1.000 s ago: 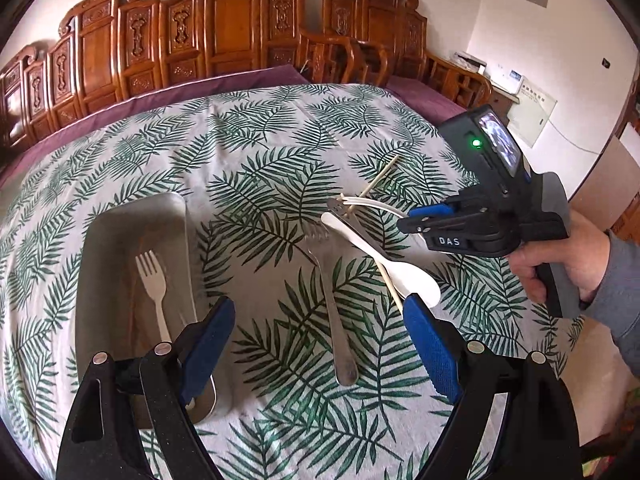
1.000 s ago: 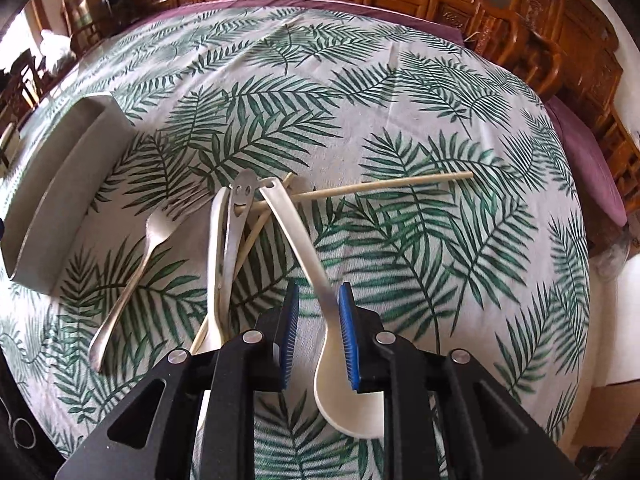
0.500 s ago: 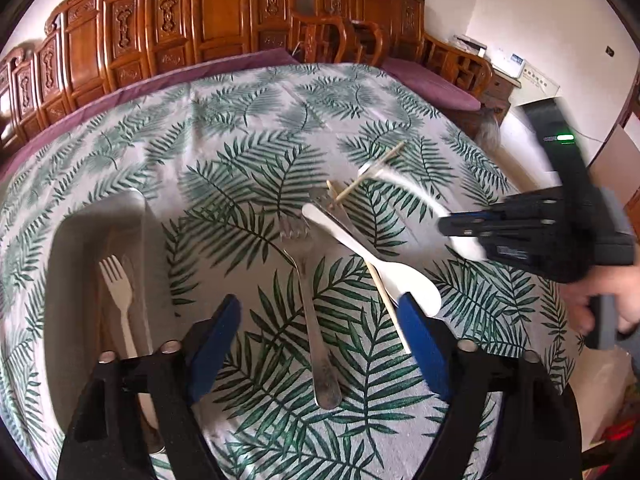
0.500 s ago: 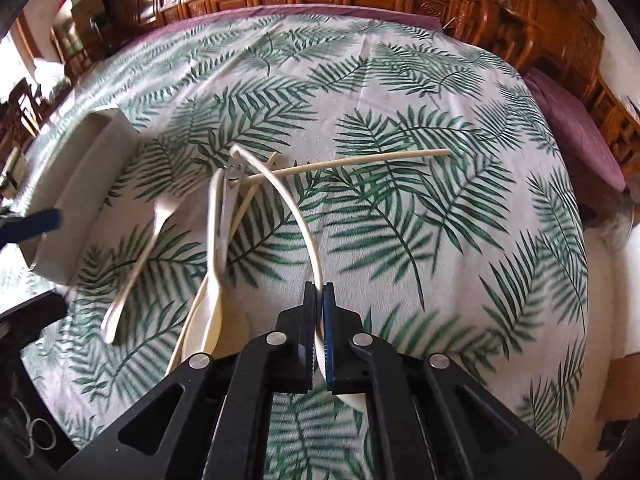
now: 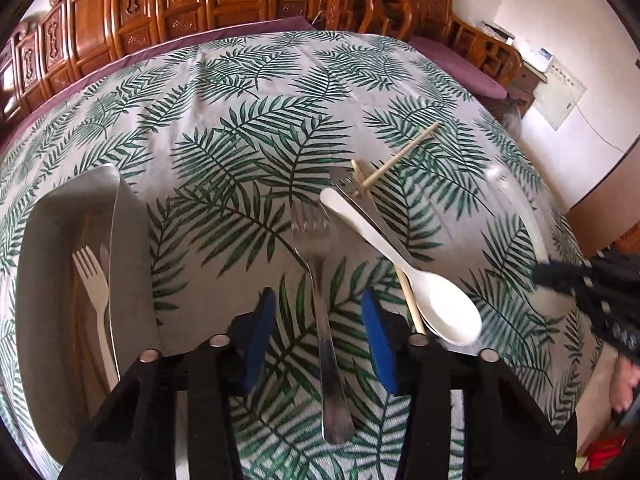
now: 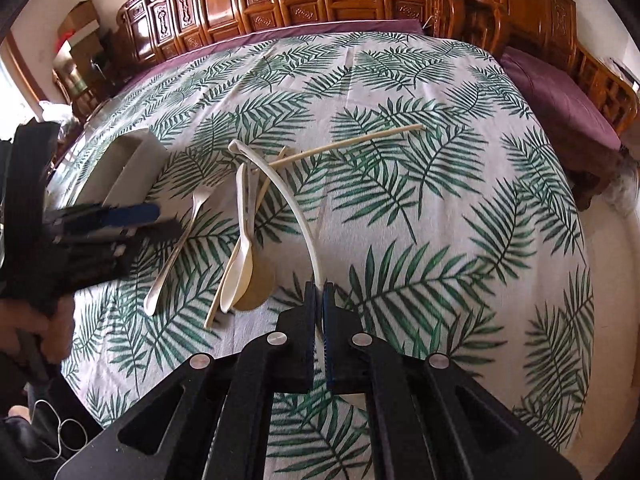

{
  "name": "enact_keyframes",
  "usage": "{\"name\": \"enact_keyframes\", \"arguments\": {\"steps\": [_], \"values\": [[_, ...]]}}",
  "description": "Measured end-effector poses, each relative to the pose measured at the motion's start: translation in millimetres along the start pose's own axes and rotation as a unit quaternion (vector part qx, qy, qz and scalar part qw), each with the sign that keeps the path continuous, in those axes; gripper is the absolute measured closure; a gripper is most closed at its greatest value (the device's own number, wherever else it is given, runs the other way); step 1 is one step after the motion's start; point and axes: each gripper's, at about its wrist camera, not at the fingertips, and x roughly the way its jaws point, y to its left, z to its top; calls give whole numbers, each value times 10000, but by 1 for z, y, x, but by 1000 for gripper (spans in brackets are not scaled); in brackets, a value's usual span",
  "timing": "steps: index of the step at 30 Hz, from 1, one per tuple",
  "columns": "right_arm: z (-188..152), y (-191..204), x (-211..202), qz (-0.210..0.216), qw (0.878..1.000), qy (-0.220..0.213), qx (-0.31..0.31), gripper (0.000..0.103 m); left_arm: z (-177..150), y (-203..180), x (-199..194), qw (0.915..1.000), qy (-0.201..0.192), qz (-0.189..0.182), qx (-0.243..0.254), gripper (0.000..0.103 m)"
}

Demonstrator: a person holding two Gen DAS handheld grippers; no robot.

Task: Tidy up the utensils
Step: 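Grasp the metal fork by its handle with the left tool while the right tool holds the white spoon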

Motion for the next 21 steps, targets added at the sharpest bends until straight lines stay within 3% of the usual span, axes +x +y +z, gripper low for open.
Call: {"name": "enact_keyframes", "arguments": {"steps": [6,8,16,19,21], "values": [[-6,-3,-3,-29,10000,1,24,99,10,0,16,9998,171,-25,-23,70],[-7,-3,-6,-39,10000,-14,23,99,10,0,21,9997,240,-38,-56,80],[-11,-1,-19,-105,9999,-81,20,99,3,-2,26,9994,313,136,-12,82],[-11,0,-25,-128,9998,-119,23,99,3,-2,27,9995,309,107,29,96],[-12,3,-29,-145,9998,-133,5,99,2,0,27,9995,317,-19,-30,97]]}}
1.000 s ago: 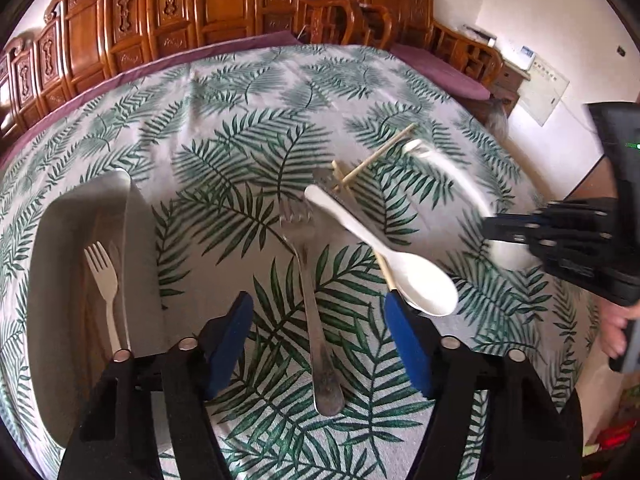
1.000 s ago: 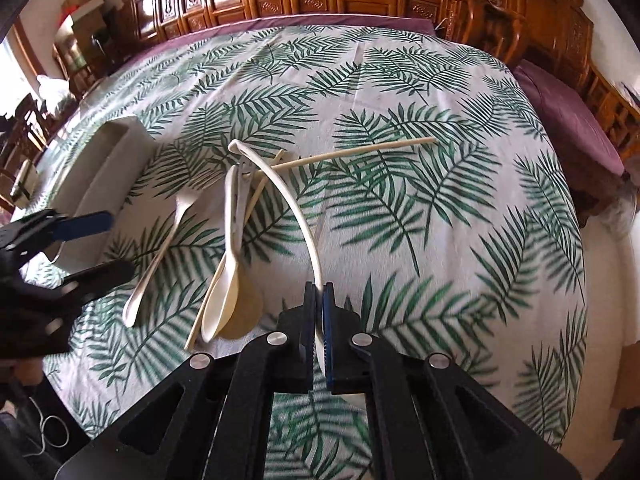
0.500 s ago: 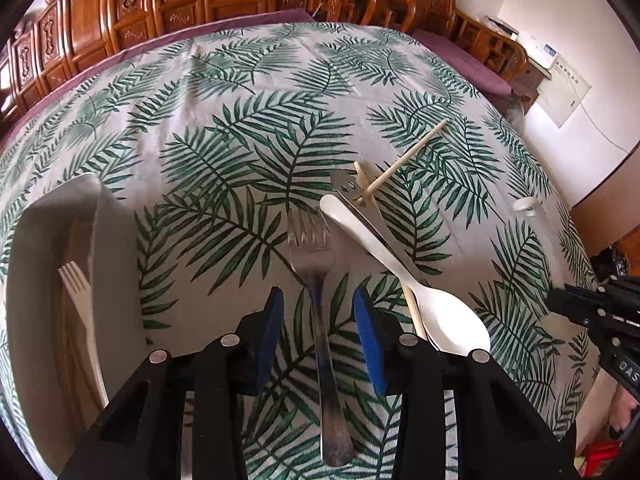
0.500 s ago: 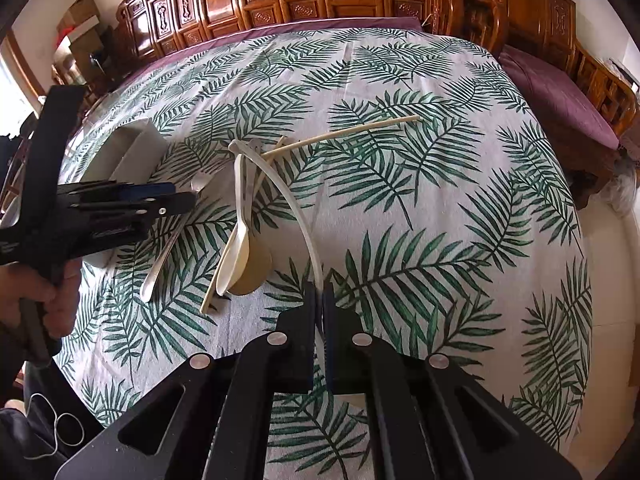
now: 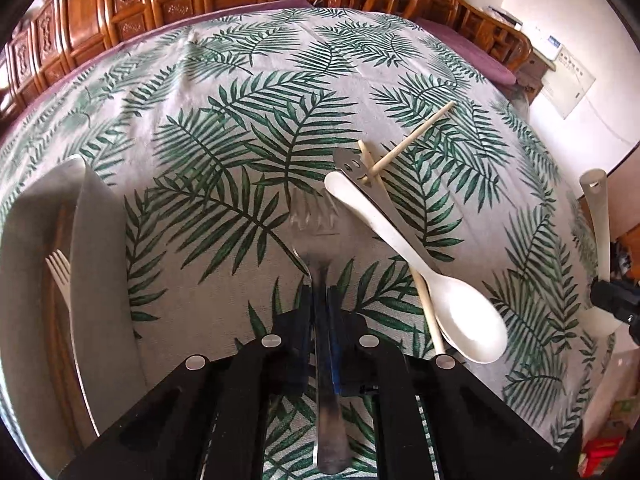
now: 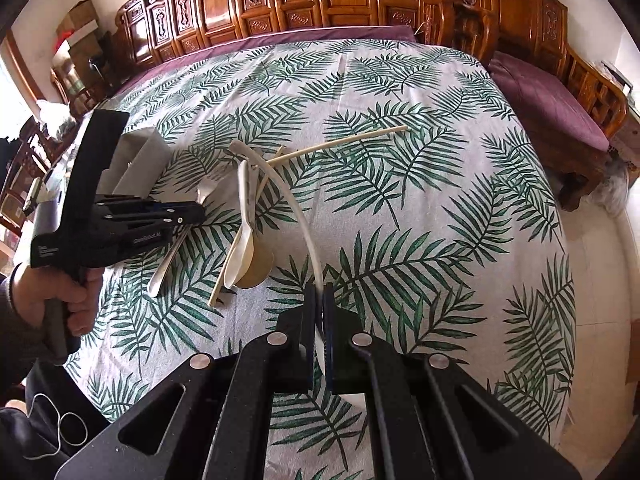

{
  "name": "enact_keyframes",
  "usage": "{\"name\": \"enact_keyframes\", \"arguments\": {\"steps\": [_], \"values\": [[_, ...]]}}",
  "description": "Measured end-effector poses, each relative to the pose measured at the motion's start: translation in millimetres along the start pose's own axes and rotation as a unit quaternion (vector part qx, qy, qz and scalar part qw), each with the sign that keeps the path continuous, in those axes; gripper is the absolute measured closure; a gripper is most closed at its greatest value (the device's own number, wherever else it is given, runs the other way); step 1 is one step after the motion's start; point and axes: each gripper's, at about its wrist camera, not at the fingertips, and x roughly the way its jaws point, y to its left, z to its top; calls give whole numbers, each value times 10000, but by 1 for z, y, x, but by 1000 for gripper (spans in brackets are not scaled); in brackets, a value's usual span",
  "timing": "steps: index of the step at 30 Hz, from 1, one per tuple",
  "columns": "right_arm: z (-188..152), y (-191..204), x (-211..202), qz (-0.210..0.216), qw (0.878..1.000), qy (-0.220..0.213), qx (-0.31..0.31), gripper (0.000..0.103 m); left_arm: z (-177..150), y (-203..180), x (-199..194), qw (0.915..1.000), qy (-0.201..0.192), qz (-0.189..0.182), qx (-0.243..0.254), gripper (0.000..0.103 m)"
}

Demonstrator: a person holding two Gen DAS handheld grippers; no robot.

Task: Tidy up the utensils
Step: 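Grasp the metal fork by its handle with the left tool while the right tool holds the white spoon, then carry the metal fork into the grey tray and open the left tool while the right tool carries the spoon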

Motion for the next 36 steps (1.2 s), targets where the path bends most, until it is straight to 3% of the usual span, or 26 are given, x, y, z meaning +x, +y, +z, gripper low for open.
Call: {"name": "enact_keyframes", "arguments": {"steps": [6,17,26,36], "values": [[-4,14,-6,12,10000,-4,-48,99,-12,3,-18,9998,-152,-136,-11,97],[8,48,-16,183,9995,-205,-132,99,-20,9,-92,9969,-740,-269,23,97],[24,83,-20,350,9985,-339,-268,99,-28,44,-147,9930,-1164,-187,-107,97],[38,114,-17,355,9977,-307,-489,99,-25,92,-160,9901,-1362,-49,-350,97]]}}
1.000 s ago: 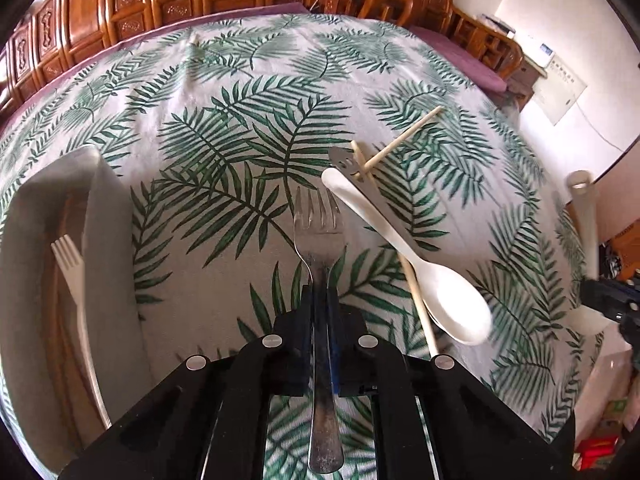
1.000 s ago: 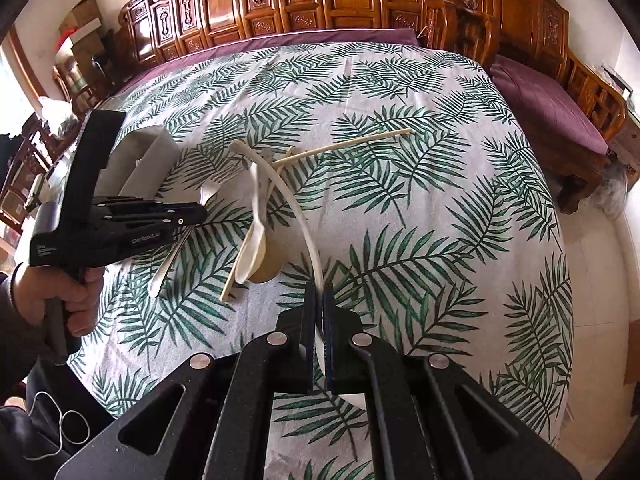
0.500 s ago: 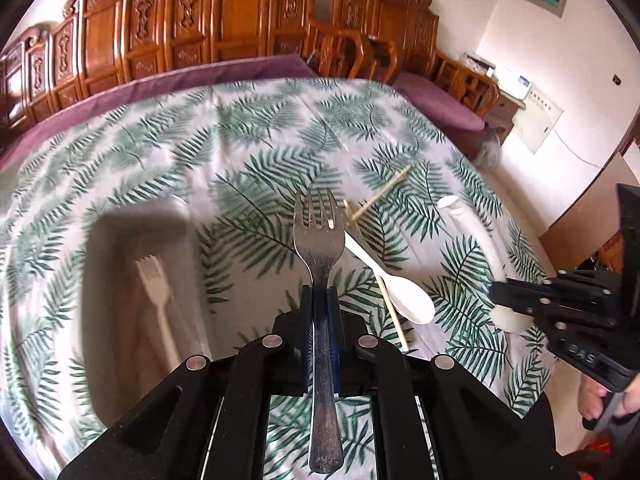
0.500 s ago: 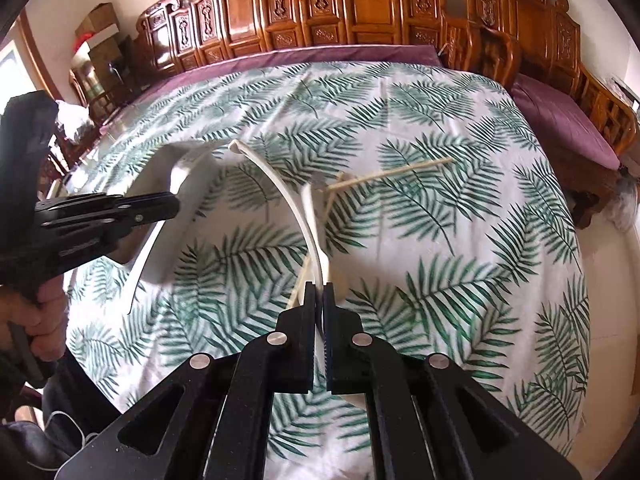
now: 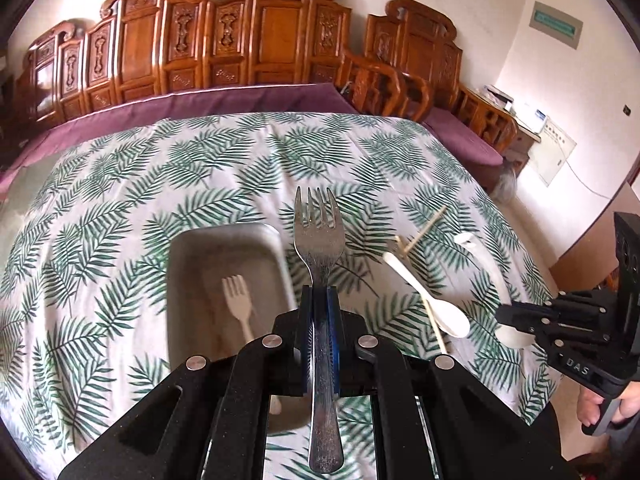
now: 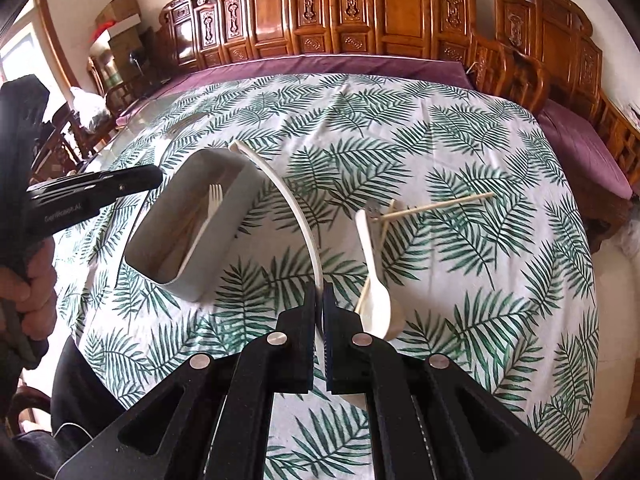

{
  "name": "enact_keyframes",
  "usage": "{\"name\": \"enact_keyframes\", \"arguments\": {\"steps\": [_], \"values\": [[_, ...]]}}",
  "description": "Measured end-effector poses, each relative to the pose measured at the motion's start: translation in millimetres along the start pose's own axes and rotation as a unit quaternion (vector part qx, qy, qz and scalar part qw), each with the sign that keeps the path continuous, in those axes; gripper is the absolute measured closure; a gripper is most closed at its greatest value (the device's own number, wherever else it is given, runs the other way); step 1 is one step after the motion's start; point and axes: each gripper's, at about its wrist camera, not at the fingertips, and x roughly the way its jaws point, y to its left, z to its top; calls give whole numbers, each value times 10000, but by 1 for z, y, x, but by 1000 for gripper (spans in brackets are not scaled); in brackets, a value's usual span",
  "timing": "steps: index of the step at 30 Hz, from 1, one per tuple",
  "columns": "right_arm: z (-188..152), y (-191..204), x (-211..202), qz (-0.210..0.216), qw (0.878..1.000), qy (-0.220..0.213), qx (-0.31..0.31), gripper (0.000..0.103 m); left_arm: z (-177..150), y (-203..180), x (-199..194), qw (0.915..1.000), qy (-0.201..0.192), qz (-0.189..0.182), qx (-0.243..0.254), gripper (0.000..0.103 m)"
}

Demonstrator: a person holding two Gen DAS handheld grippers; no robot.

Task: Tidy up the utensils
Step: 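Carry the metal fork into the grey tray and open the left tool while the right tool carries the spoon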

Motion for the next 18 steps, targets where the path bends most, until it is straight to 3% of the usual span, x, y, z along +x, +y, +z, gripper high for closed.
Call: {"name": "enact_keyframes", "arguments": {"steps": [18], "values": [[25,36,26,30,9993,185,-320,99,-7,57,49,9991,316,206,-196,97]]}}
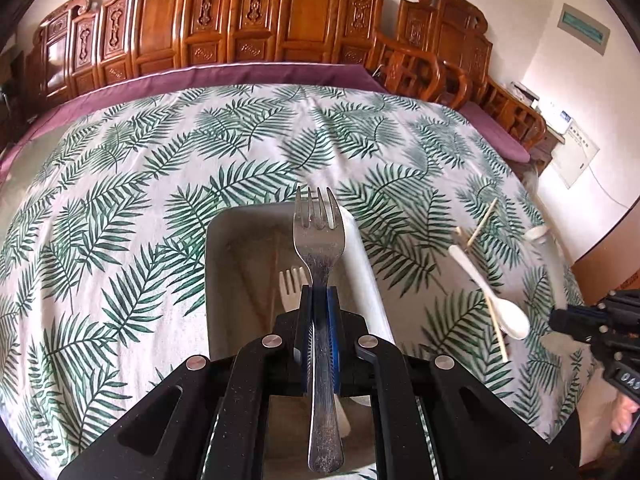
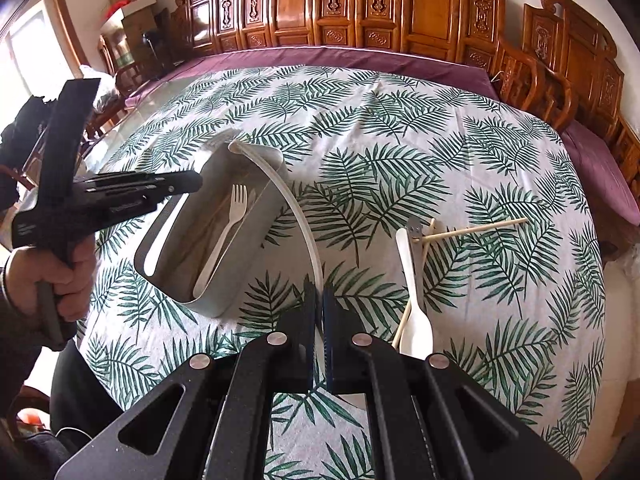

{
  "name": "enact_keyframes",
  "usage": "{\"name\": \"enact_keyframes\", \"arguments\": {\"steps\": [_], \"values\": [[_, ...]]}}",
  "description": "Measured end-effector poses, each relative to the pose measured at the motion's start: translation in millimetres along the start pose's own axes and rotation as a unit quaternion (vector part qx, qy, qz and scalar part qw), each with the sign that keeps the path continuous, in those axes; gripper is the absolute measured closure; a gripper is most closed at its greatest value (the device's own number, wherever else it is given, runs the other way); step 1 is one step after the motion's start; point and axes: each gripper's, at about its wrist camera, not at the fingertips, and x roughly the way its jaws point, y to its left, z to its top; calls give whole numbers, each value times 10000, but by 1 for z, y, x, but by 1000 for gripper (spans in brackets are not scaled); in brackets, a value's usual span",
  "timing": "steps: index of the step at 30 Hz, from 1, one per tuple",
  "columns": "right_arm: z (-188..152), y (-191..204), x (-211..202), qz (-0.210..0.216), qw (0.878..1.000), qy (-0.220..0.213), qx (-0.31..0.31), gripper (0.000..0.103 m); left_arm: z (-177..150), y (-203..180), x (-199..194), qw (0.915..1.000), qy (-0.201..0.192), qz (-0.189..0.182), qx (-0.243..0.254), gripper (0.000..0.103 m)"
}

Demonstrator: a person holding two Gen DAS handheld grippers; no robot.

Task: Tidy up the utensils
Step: 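Carry the metal fork into the grey tray and open the left tool while the right tool carries the spoon, then lower the white spoon into the grey tray and open the right tool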

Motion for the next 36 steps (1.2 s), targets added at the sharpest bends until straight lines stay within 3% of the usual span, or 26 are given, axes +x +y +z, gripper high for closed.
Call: {"name": "enact_keyframes", "arguments": {"steps": [11,21,24,36], "values": [[3,5,9,10,10000,48,-3,99,-10,2,14,9997,240,-33,54,97],[15,19,23,221,9996,34,174,99,-16,13,-21,10000,-96,-22,8,94],[22,30,30,336,9993,45,183,99,-21,19,-33,9998,-212,36,-9,86],[52,76,60,885,9954,152,341,99,-30,46,-62,9987,-448,183,-142,86]]}}
